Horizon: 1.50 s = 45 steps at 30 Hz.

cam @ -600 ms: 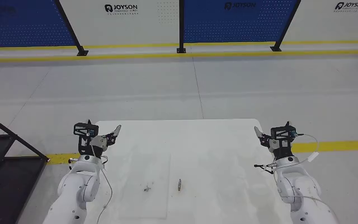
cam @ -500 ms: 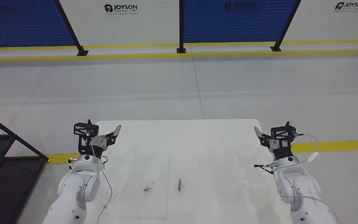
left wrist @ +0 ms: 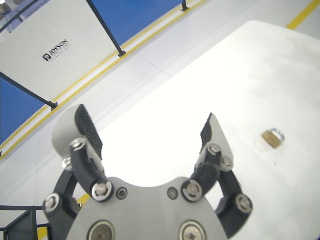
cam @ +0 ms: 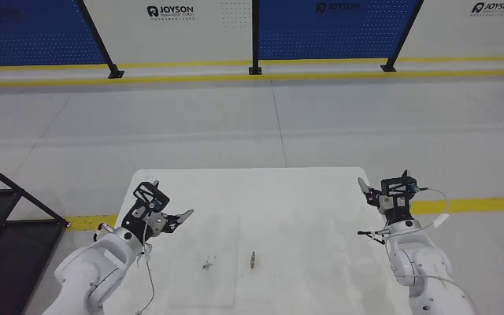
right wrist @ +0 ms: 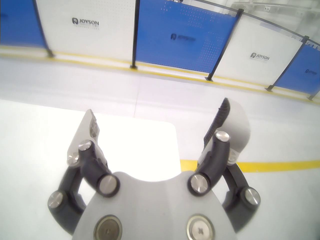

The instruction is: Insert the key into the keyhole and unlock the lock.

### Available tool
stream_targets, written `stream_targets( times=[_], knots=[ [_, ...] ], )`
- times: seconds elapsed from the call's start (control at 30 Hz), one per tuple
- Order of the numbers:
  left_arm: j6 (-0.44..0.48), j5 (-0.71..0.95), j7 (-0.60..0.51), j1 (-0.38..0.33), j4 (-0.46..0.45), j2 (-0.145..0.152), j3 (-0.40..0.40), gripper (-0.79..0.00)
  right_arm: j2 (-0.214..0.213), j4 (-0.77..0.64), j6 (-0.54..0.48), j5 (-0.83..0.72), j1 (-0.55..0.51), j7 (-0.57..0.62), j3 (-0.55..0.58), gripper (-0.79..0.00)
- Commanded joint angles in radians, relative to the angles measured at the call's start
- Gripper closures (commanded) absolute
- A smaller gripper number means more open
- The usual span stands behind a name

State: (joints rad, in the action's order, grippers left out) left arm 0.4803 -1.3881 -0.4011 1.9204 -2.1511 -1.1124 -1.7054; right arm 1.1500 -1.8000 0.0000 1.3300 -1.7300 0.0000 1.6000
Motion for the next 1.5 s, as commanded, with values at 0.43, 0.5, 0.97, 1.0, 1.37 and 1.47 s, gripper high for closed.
stream_targets(
  times=[0.43,0.5,0.97,1.0,1.37,1.47],
  knots=[
    [-0.126,-0.088,-0.387,0.153,-0.128,-0.01,0.207,-0.785,0.0,0.0,0.0,0.0,0.0,0.0,0.0,-0.785],
    [-0.126,-0.088,-0.387,0.153,-0.128,-0.01,0.207,-0.785,0.0,0.0,0.0,0.0,0.0,0.0,0.0,-0.785],
    [-0.203,-0.112,-0.44,0.129,-0.077,-0.016,0.289,-0.785,0.0,0.0,0.0,0.0,0.0,0.0,0.0,-0.785],
    [-0.222,-0.129,-0.446,0.126,-0.071,-0.018,0.319,-0.785,0.0,0.0,0.0,0.0,0.0,0.0,0.0,-0.785],
    [-0.456,-0.253,-0.56,0.044,0.043,-0.047,0.518,-0.57,0.0,0.0,0.0,0.0,0.0,0.0,0.0,-0.785],
    [-0.49,-0.241,-0.569,0.014,0.083,-0.055,0.542,-0.557,0.0,0.0,0.0,0.0,0.0,0.0,0.0,-0.785]
  ],
)
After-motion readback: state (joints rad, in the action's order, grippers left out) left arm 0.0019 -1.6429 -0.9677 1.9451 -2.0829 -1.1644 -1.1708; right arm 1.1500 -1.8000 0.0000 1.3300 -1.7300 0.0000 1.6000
